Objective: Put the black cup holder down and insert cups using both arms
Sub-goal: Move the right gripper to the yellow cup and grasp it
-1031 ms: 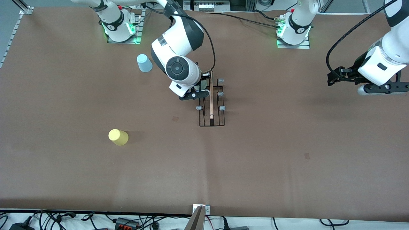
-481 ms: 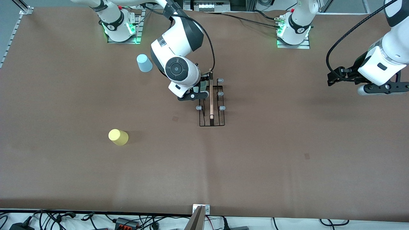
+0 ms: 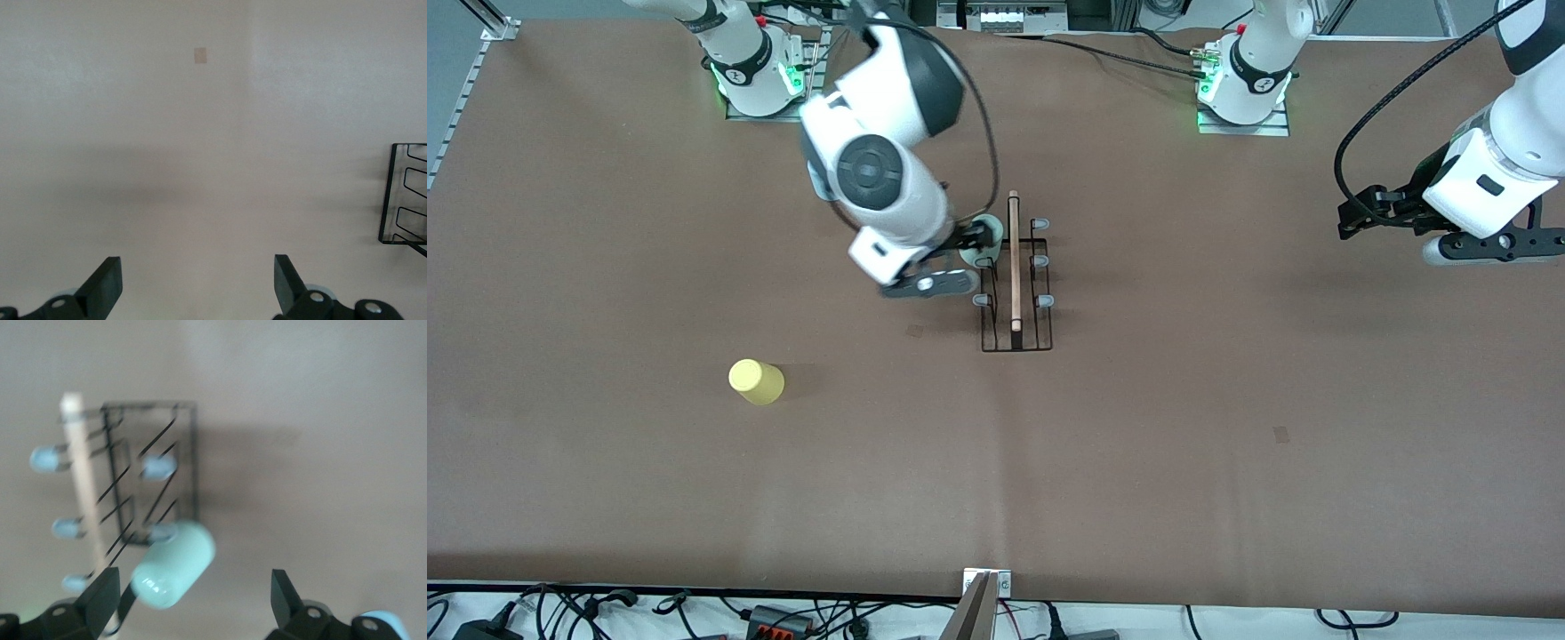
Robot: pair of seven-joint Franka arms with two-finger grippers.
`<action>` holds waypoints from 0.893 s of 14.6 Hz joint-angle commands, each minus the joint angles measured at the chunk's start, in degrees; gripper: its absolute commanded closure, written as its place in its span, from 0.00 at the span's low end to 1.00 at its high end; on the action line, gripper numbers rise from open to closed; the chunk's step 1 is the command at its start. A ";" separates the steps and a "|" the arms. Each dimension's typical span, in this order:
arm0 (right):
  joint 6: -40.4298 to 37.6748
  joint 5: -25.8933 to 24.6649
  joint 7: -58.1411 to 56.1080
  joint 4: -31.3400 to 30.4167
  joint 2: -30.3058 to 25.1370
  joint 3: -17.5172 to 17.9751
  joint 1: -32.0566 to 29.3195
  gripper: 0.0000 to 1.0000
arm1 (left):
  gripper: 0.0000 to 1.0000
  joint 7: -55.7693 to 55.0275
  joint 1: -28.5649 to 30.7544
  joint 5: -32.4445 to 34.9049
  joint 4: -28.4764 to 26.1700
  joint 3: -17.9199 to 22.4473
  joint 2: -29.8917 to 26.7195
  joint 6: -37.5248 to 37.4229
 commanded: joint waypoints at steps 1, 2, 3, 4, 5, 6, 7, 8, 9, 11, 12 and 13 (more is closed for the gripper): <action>-1.23 -4.02 0.23 -0.14 -0.62 -6.30 -0.27 0.00 | 0.00 0.99 0.84 1.05 0.90 -0.90 0.21 -0.06; -1.14 -4.56 -0.38 -0.58 -0.45 -7.98 -1.14 0.00 | 0.00 0.99 0.84 1.05 0.90 -0.90 0.21 -0.06; -0.88 -4.48 -2.38 -0.67 0.08 -8.78 -3.24 0.00 | 0.00 0.99 0.84 1.05 0.90 -0.90 0.21 -0.06; -0.62 -4.48 -5.02 -0.58 0.78 -8.79 -6.83 0.00 | 0.00 0.99 0.84 1.05 0.90 -0.90 0.21 -0.06; -0.53 -4.39 -6.69 -0.58 0.96 -8.79 -9.82 0.00 | 0.00 0.91 0.84 1.05 0.90 -0.90 0.13 -0.06; -0.35 -4.39 -8.36 -0.58 1.74 -8.79 -12.72 0.00 | 0.00 0.91 0.84 1.05 0.90 -0.90 0.21 -0.06; -0.09 -4.04 -9.95 -0.58 2.36 -8.79 -15.28 0.00 | 0.00 0.91 0.84 1.05 0.90 -0.90 0.21 -0.06; 0.95 -3.52 -11.36 -0.58 2.89 -8.79 -17.74 0.00 | 0.00 0.91 0.84 1.14 0.90 -0.90 0.21 -0.06; 2.18 -3.34 -12.24 -0.58 3.07 -8.79 -20.11 0.00 | 0.00 0.91 0.84 1.05 0.90 -0.90 0.21 -0.06; 3.33 -3.33 -14.87 -0.58 4.82 -8.70 -22.50 0.00 | 0.00 0.91 0.84 1.05 0.90 -0.90 0.13 -0.32; 3.95 -3.33 -16.80 -0.58 5.87 -8.70 -23.55 0.00 | 0.00 0.91 0.84 1.05 0.90 -0.90 0.12 -0.32; 5.26 -3.16 -18.12 -0.58 6.84 -8.70 -24.17 0.00 | 0.00 0.91 0.84 1.05 0.90 -0.90 0.12 -0.32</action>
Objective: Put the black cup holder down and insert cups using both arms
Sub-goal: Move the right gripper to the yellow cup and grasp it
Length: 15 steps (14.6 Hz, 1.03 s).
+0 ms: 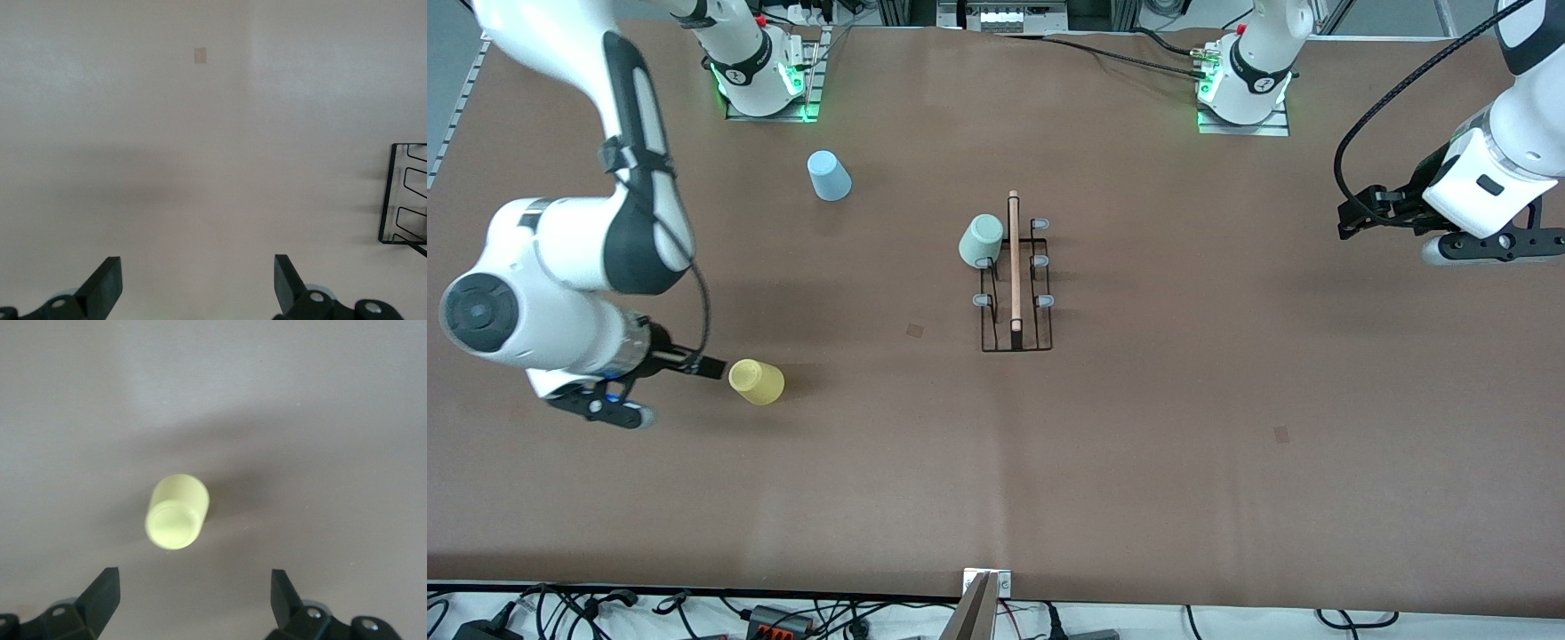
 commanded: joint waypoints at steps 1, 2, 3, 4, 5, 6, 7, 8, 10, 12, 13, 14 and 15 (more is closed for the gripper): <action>3.62 1.01 -2.76 0.19 3.01 0.84 -1.23 0.00 | 0.00 0.91 0.83 1.05 0.89 -0.87 0.21 -0.32; 4.85 2.24 -2.94 0.19 4.07 0.92 -1.24 0.00 | 0.00 0.91 0.83 1.05 0.89 -0.87 0.13 -0.32; 5.47 4.51 -3.29 0.19 4.95 0.93 -1.50 0.00 | 0.00 0.91 0.83 1.05 0.89 -0.96 0.12 -0.32; 5.82 6.88 -3.99 0.19 6.00 0.93 -1.76 0.00 | 0.00 0.82 0.83 1.05 0.89 -0.96 0.12 -0.32; 6.61 7.51 -4.34 0.19 7.06 0.93 -1.76 0.00 | 0.00 0.73 0.83 1.05 0.89 -0.96 0.12 -0.32; 7.66 7.70 -5.39 0.19 7.85 1.01 -1.68 0.00 | 0.00 0.73 0.83 1.05 0.89 -0.96 0.12 -0.32; 8.11 7.70 -6.71 0.10 8.64 1.10 -1.59 0.00 | 0.00 0.73 0.83 1.05 0.89 -0.96 0.12 -0.32; 8.03 7.70 -8.11 0.01 9.17 1.10 -1.59 0.00 | 0.00 0.73 0.83 1.05 0.89 -0.96 0.12 -0.32; 7.50 7.70 -12.06 -0.86 9.53 1.10 -1.59 0.00 | 0.00 0.73 0.74 1.05 0.89 -0.96 0.12 -0.32; 7.50 7.70 -13.66 -1.83 9.53 1.19 -1.59 0.00 | 0.00 0.56 0.74 1.05 0.89 -0.96 0.12 -0.32; 7.50 7.70 -13.92 -1.84 9.53 1.36 -1.50 0.00 | 0.00 0.55 0.74 1.05 0.89 -0.96 0.12 -0.32; 7.76 7.78 -13.84 -1.84 9.62 1.45 -1.41 0.00 | 0.00 0.55 0.74 1.05 0.89 -0.96 0.12 -0.32; 8.02 7.96 -13.67 -1.66 9.62 1.45 -1.41 0.00 | 0.00 0.55 0.74 1.05 0.89 -0.96 0.12 -0.32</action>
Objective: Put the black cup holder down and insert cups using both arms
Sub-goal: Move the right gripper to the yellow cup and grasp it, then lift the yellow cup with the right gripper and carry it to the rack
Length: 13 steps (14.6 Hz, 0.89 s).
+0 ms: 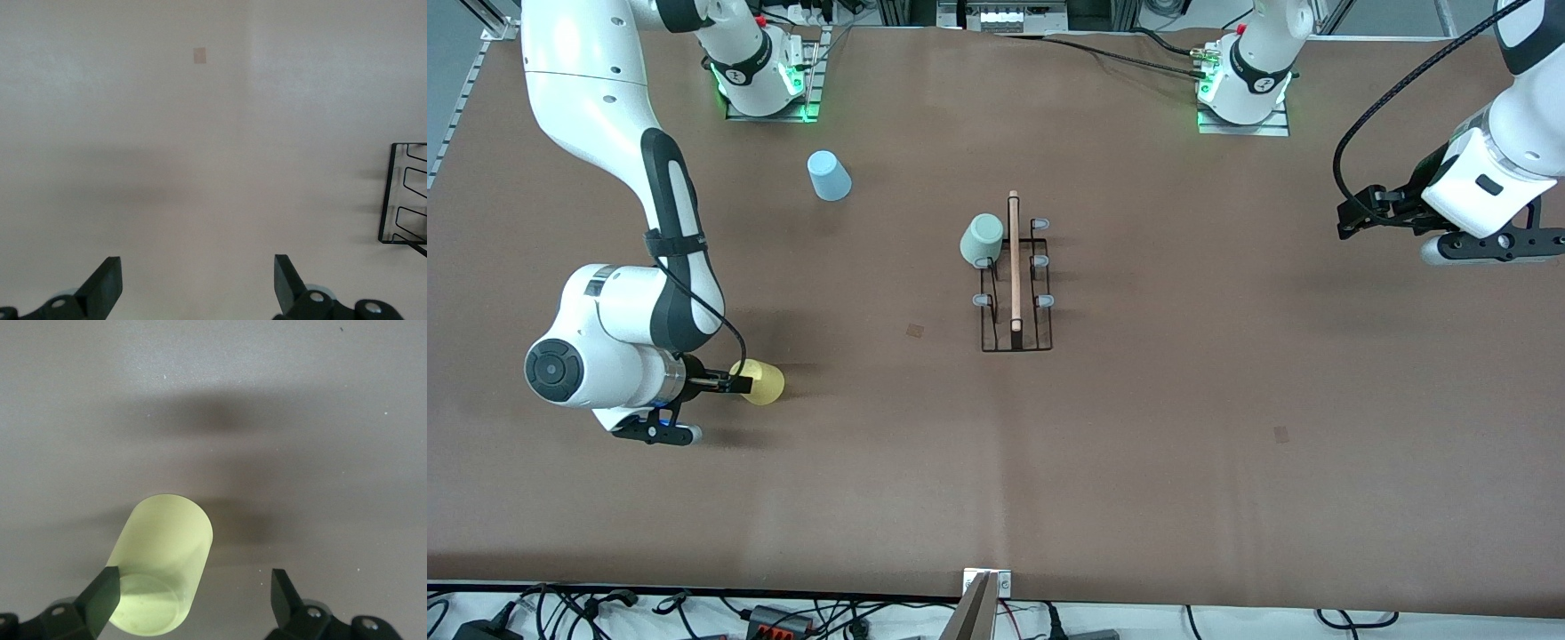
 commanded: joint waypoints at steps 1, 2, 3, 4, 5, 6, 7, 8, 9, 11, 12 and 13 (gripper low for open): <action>0.67 2.20 -1.29 -0.27 -0.66 0.79 -0.49 0.00 | 0.00 0.55 0.74 1.05 0.88 -0.88 0.12 -0.32; 0.67 3.34 -1.73 0.00 -0.83 0.71 -0.49 0.00 | 0.00 0.47 0.74 1.05 0.88 -0.88 0.12 -0.32; 0.58 3.53 -1.73 0.61 -1.01 0.71 -0.49 0.00 | 0.00 0.55 0.74 1.05 0.88 -0.88 0.12 -0.32; 0.49 3.53 -1.82 1.31 -1.10 0.70 -0.49 0.00 | 0.00 0.55 0.74 1.05 0.88 -0.88 0.12 -0.32; 0.32 3.35 -1.82 1.40 -1.10 0.70 -0.49 0.00 | 0.00 0.55 0.74 1.05 0.88 -0.88 0.12 -0.32; 0.23 3.53 -1.73 0.88 -1.01 0.70 -0.23 0.00 | 0.00 0.55 0.74 1.05 0.88 -0.88 0.12 -0.32; -0.03 3.35 -1.82 0.70 -0.83 0.70 0.21 0.00 | 0.00 0.47 0.74 1.05 0.88 -0.88 0.12 -0.32; 0.05 3.09 -1.91 -0.17 -0.75 0.70 0.74 0.00 | 0.00 0.55 0.74 1.05 0.88 -0.88 0.12 -0.32; 0.14 2.74 -1.99 -0.61 -0.74 0.70 1.26 0.00 | 0.00 0.55 0.74 1.05 0.88 -0.88 0.12 -0.41; 0.23 1.78 -2.78 -0.88 -0.66 0.62 2.06 0.00 | 0.00 0.55 0.74 1.05 0.88 -0.88 0.12 -0.32; 0.49 0.64 -2.79 -0.88 -0.57 0.70 2.15 0.00 | 0.00 0.55 0.74 1.05 0.88 -0.88 0.12 -0.41; 0.58 -0.24 -2.79 -0.88 -0.31 0.70 2.15 0.00 | 0.00 0.55 0.74 1.05 0.88 -0.88 0.12 -0.32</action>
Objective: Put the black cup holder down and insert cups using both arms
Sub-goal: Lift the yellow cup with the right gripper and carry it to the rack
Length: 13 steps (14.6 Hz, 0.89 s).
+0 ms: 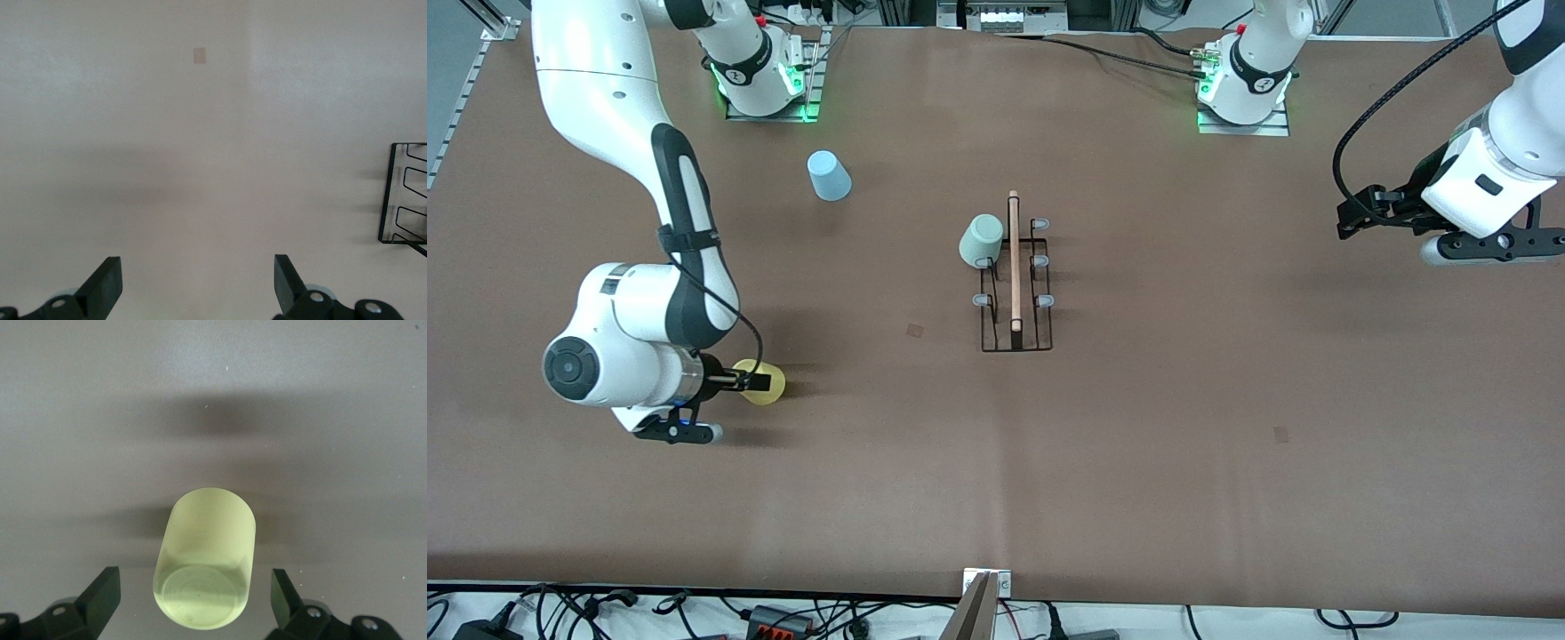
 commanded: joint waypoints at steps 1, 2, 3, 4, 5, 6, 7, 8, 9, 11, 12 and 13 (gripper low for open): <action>0.45 -1.71 -1.28 -0.80 0.24 -0.01 0.22 0.00 | 0.00 0.56 0.74 1.14 0.88 -0.86 0.12 -0.32; 0.45 -1.71 -1.20 -0.80 0.33 -0.01 0.22 0.00 | 0.00 0.56 0.74 1.05 0.88 -0.86 0.12 -0.32; 0.54 -1.71 -1.20 -0.80 0.68 -0.01 0.22 0.00 | 0.00 0.56 0.74 1.05 0.88 -0.86 0.12 -0.41; 0.54 -1.71 -1.02 -0.89 0.77 -0.01 0.22 0.00 | 0.00 0.73 0.74 1.05 0.88 -0.86 0.12 -0.32; 0.54 -1.71 -0.85 -0.89 0.86 -0.01 0.22 0.00 | 0.00 0.64 0.74 1.05 0.88 -0.86 0.12 -0.32; 0.45 -1.71 -0.24 -0.89 0.86 -0.01 0.31 0.00 | 0.00 0.64 0.74 1.05 0.88 -0.86 0.12 -0.32; 0.36 -1.62 -0.23 -0.80 0.86 -0.01 0.57 0.07 | 0.00 0.64 0.74 1.05 0.88 -0.86 0.12 -0.41; 0.28 -1.62 -0.23 -0.89 0.86 -0.01 0.66 0.24 | 0.00 0.64 0.74 1.05 0.88 -0.86 0.12 -0.32; 0.10 -1.53 -0.23 -0.80 0.86 -0.01 0.49 0.52 | 0.00 0.64 0.74 1.05 0.88 -0.86 0.12 -0.41; 0.01 -1.45 -0.23 -0.72 0.78 -0.01 0.31 0.75 | 0.00 0.64 0.74 1.05 0.88 -0.86 0.12 -0.32; 0.01 -1.27 -0.40 -0.45 0.60 -0.01 0.31 0.80 | 0.00 0.64 0.74 1.05 0.88 -0.86 0.12 -0.32; 0.01 -1.27 -0.93 -0.10 0.42 -0.10 0.31 0.88 | 0.00 0.64 0.74 1.05 0.88 -0.86 0.12 -0.41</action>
